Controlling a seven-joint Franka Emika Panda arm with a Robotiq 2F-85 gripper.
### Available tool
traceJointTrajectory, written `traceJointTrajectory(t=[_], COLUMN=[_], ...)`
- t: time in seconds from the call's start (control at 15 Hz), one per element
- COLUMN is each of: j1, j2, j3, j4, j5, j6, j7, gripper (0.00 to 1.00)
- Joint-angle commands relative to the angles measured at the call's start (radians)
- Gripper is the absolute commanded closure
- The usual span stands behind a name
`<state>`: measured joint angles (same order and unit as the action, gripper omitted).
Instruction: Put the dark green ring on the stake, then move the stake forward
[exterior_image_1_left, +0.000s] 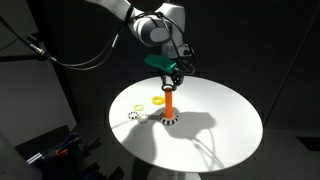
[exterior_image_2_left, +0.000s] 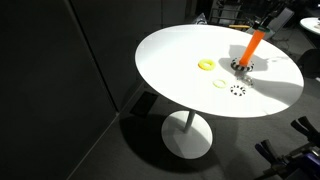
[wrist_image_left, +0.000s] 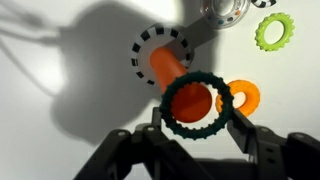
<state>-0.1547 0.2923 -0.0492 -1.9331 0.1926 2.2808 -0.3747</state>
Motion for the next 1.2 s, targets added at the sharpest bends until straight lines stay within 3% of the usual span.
traceJointTrajectory(t=[0.0,0.53,1.13], j1=[0.007,0.026,0.035], j2=[0.015,0.022,0.039], j3=[-0.002,-0.01,-0.009], j4=[0.038,0.042,0.053], j5=[-0.043,-0.147,-0.188], j6=[-0.021,-0.025,-0.036], j7=[0.047,0.132,0.169], gripper=[0.58,0.58,0.58])
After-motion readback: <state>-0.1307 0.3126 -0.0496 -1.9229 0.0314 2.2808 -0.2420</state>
